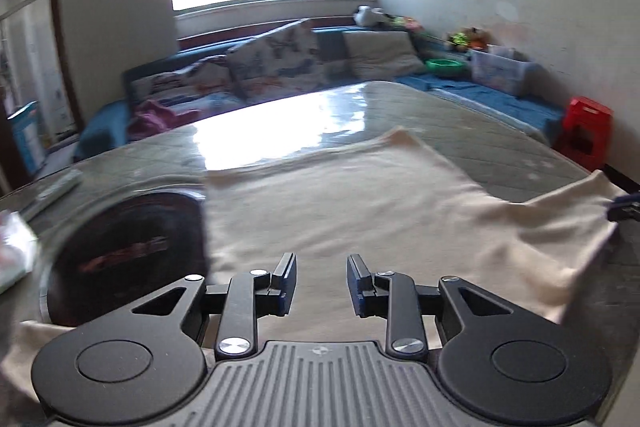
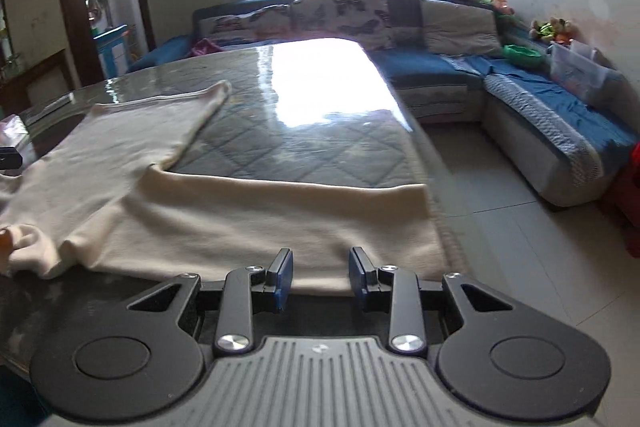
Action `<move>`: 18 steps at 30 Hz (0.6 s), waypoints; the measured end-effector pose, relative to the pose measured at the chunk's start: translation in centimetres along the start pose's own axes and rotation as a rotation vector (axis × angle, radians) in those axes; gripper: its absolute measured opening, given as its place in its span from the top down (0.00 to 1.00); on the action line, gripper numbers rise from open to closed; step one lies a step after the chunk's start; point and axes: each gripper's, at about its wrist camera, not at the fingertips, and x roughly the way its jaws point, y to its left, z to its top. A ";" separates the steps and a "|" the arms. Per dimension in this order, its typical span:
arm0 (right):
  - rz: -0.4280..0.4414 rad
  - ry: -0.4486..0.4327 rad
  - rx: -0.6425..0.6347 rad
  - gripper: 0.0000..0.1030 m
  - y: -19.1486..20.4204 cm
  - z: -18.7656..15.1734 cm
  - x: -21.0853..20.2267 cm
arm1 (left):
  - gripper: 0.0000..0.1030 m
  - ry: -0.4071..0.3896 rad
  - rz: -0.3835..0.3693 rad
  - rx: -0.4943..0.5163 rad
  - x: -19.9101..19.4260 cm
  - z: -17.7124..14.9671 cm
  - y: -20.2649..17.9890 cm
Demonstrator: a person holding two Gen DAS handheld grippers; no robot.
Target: Fold clothes
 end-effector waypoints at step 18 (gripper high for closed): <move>-0.084 -0.046 -0.057 0.71 -1.4 0.8 1.4 | 0.60 0.034 -0.184 0.272 -2.3 -3.5 -5.8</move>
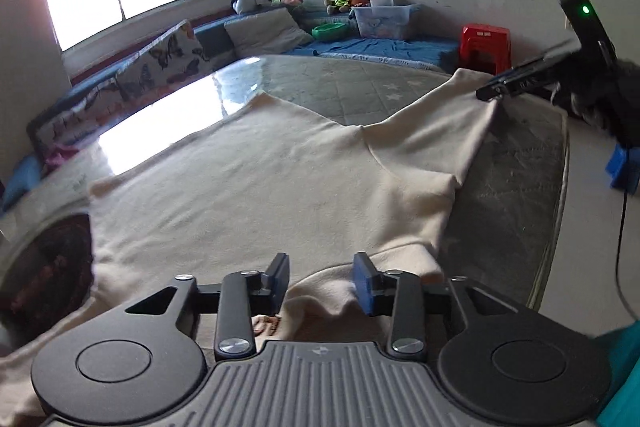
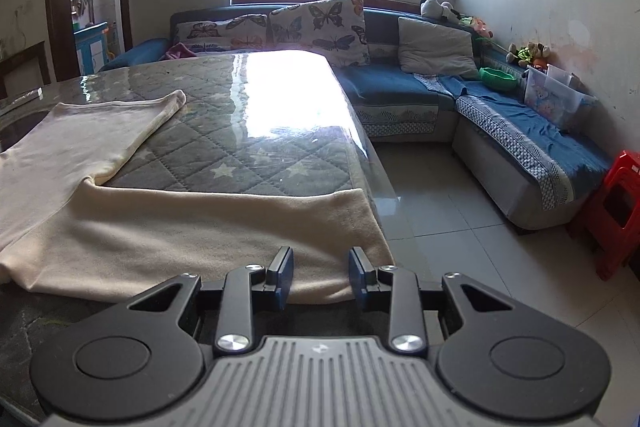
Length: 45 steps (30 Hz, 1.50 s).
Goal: Fold clothes
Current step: 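Grasp the shirt edge with the right tool and lift it up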
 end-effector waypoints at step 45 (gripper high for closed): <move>0.136 -0.277 -0.049 0.95 5.5 10.6 -8.3 | 0.64 -0.133 -0.172 -0.133 1.3 2.7 -1.7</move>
